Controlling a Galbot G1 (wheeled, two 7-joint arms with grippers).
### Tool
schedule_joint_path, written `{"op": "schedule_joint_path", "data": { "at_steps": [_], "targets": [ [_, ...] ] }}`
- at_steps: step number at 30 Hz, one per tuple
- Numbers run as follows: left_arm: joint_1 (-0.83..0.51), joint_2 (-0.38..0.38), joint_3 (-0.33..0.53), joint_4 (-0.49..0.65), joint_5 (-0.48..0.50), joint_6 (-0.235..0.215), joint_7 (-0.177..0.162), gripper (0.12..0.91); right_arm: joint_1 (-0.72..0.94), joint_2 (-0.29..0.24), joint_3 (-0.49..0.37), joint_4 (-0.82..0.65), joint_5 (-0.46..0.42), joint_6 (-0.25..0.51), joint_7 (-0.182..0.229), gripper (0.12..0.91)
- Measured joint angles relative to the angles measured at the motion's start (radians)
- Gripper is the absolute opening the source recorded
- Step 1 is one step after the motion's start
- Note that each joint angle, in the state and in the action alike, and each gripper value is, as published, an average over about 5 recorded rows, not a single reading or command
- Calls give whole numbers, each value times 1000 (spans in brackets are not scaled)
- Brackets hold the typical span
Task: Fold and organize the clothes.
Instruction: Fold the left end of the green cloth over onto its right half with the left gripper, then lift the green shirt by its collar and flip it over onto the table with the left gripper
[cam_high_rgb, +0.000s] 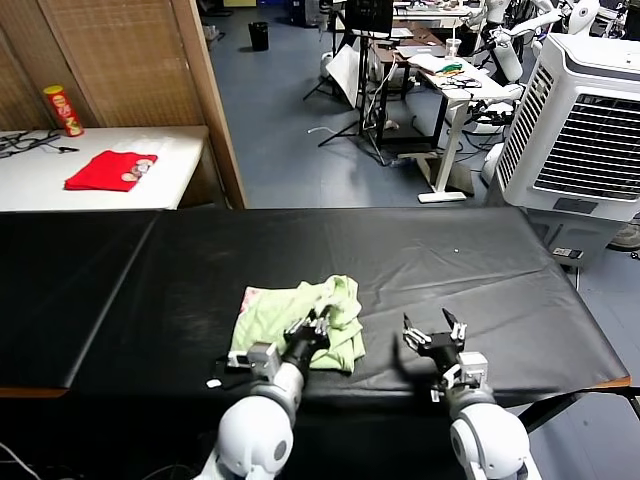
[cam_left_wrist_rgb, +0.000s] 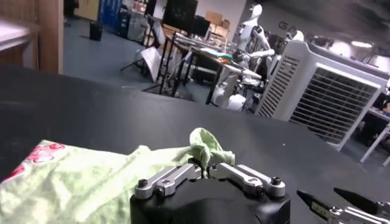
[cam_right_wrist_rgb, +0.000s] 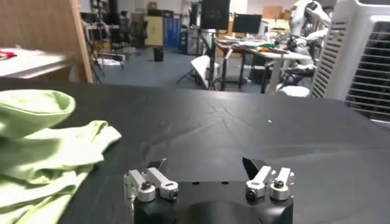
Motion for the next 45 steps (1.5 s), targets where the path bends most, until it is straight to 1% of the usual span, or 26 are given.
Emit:
{"op": "schedule_joint_path", "data": {
  "at_steps": [1, 2, 5, 6, 8, 11, 14, 16, 18, 20, 22, 24, 26, 32, 34, 37, 42, 45],
  "targets": [
    [2, -9, -1, 2, -2, -2, 9, 517, 4, -3, -6, 2, 9, 1, -6, 798],
    [5, -17, -2, 2, -6, -4, 19, 584, 9, -6, -14, 4, 22, 2, -12, 798],
    [17, -30, -15, -11, -20, -10, 41, 726, 29, -18, -42, 7, 66, 0, -30, 798],
    [21, -29, -22, -18, -22, -13, 45, 757, 37, -21, -53, 7, 77, -1, -37, 798],
    [26, -20, -42, -32, -20, -23, 49, 787, 57, -27, -80, 0, 90, -4, -51, 798],
    [36, 11, -86, -40, -8, -47, 49, 797, 95, -30, -131, -22, 76, -6, -67, 798],
    [50, 57, -143, -33, -1, -70, 51, 798, 138, -23, -190, -61, 24, -13, -70, 798],
    [60, 88, -184, -22, -6, -77, 54, 798, 160, -15, -225, -94, -35, -23, -55, 798],
    [69, 112, -224, -11, -16, -80, 56, 798, 171, -7, -248, -128, -109, -27, -27, 798],
    [76, 126, -260, 1, -29, -80, 58, 798, 174, 1, -259, -154, -177, -19, 5, 798],
    [81, 132, -291, 12, -42, -81, 62, 798, 174, 7, -261, -166, -215, -1, 32, 798],
    [83, 133, -317, 24, -53, -82, 69, 798, 174, 13, -261, -167, -211, 22, 48, 798],
    [84, 131, -337, 36, -70, -84, 76, 798, 173, 19, -257, -159, -181, 44, 55, 798],
    [83, 119, -380, 71, -176, -92, 84, 798, 152, 17, -238, -107, -96, 74, 49, 798],
    [88, 112, -388, 77, -210, -101, 90, 798, 143, 13, -228, -88, -83, 75, 47, 798],
    [100, 101, -390, 83, -236, -116, 104, 798, 128, 7, -213, -64, -74, 75, 46, 798],
    [115, 89, -377, 88, -245, -134, 126, 798, 114, 5, -198, -49, -52, 65, 41, 798],
    [118, 85, -372, 87, -243, -135, 128, 798, 116, 5, -196, -50, -18, 42, 25, 798]
  ]
}}
